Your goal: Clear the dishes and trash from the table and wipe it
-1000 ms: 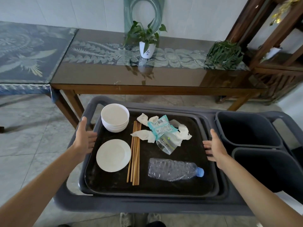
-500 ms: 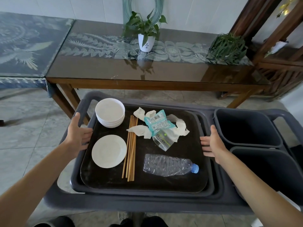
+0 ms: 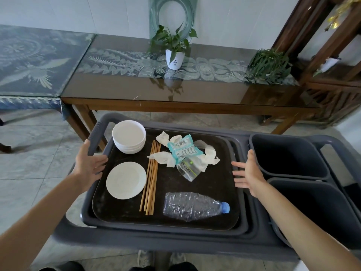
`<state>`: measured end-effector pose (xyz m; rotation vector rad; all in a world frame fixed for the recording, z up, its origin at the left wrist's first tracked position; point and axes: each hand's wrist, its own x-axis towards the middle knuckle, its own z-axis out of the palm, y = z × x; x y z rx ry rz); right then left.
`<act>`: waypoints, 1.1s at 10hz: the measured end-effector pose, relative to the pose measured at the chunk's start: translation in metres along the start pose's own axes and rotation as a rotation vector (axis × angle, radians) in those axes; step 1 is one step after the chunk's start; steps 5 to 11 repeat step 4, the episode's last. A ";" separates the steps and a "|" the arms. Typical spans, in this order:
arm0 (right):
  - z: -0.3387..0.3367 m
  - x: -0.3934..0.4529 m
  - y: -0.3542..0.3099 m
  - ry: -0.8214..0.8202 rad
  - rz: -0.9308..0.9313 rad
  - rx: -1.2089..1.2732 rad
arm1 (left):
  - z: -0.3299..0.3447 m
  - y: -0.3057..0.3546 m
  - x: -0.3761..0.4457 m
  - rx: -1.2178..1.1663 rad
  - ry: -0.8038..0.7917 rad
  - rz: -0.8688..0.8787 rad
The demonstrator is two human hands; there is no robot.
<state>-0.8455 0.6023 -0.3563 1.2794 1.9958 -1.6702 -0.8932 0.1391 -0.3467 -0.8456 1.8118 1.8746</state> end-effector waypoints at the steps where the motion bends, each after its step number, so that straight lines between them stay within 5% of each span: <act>1: 0.003 -0.003 -0.003 0.015 -0.033 -0.068 | 0.015 0.005 -0.008 0.152 -0.002 0.038; 4: -0.002 -0.015 -0.021 -0.032 -0.221 -0.412 | 0.036 -0.004 -0.006 0.524 0.034 0.264; 11: -0.002 -0.015 -0.021 -0.032 -0.221 -0.412 | 0.036 -0.004 -0.006 0.524 0.034 0.264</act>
